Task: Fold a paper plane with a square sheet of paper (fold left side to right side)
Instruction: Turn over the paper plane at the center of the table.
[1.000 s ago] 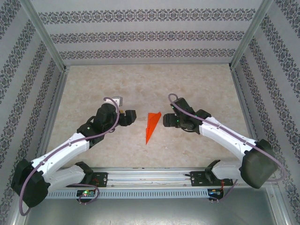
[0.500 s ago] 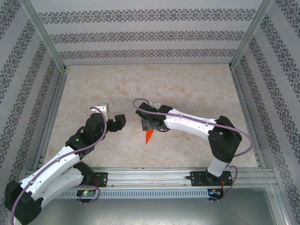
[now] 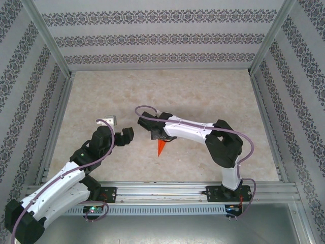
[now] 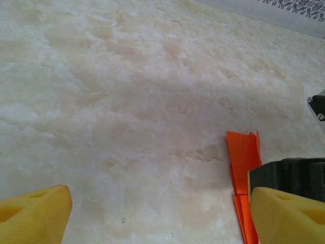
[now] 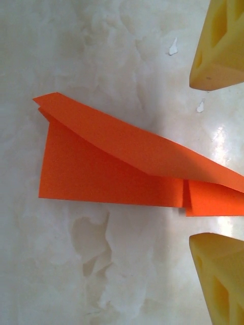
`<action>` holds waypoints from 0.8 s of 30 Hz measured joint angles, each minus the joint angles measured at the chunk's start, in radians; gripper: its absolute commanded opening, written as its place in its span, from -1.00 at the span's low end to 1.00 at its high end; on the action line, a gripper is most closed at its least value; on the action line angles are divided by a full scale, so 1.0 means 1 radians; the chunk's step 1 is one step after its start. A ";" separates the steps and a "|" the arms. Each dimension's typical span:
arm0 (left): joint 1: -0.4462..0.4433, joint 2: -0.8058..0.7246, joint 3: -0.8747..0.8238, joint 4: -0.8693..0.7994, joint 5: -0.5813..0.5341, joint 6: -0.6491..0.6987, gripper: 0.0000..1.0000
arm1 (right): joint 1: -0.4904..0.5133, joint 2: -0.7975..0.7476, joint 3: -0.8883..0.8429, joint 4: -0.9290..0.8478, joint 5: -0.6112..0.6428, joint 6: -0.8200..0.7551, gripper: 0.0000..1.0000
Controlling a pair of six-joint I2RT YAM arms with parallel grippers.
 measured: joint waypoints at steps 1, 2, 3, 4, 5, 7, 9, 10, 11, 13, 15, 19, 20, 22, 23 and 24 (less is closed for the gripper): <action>0.000 0.000 0.000 0.000 0.000 0.000 0.82 | -0.003 0.008 0.000 0.003 0.000 0.008 0.30; 0.000 0.000 0.000 -0.001 0.000 0.001 0.82 | -0.008 0.015 0.000 0.003 -0.001 0.013 0.27; 0.000 0.000 0.000 -0.002 0.000 0.003 0.82 | -0.012 0.021 0.000 0.005 -0.001 0.018 0.23; 0.000 0.000 0.000 -0.003 0.000 0.005 0.83 | -0.018 0.028 0.000 0.008 -0.002 0.024 0.18; 0.000 0.000 0.000 -0.003 0.000 0.007 0.83 | -0.022 0.032 0.000 0.010 -0.002 0.029 0.13; 0.000 0.001 0.000 -0.003 0.000 0.011 0.83 | -0.032 0.039 0.000 0.017 -0.007 0.037 0.08; 0.000 0.004 0.000 -0.003 0.000 0.016 0.83 | -0.037 0.045 -0.001 0.025 -0.010 0.039 0.03; 0.000 0.008 0.000 -0.003 0.000 0.018 0.83 | -0.041 0.047 -0.002 0.030 -0.014 0.039 0.01; 0.001 0.011 0.000 -0.004 0.000 0.019 0.83 | -0.042 0.051 -0.002 0.033 -0.017 0.039 -0.02; 0.002 0.017 0.000 -0.004 0.000 0.022 0.83 | -0.046 0.054 -0.008 0.045 -0.024 0.039 -0.08; 0.003 0.018 0.000 -0.004 0.000 0.023 0.84 | -0.047 0.055 -0.018 0.051 -0.032 0.040 -0.13; 0.006 0.018 0.000 -0.006 0.000 0.023 0.84 | -0.047 0.056 -0.035 0.059 -0.042 0.042 -0.40; 0.006 0.018 0.000 -0.009 0.000 0.023 0.84 | -0.047 0.056 -0.040 0.061 -0.043 0.040 -0.50; 0.006 0.018 0.000 -0.016 0.000 0.023 0.84 | -0.047 0.056 -0.048 0.066 -0.047 0.043 -0.67; 0.006 0.018 0.000 -0.021 0.000 0.023 0.84 | -0.047 0.055 -0.054 0.068 -0.048 0.044 -0.74; 0.006 0.018 0.000 -0.024 0.000 0.023 0.84 | -0.047 0.055 -0.058 0.067 -0.050 0.046 -0.78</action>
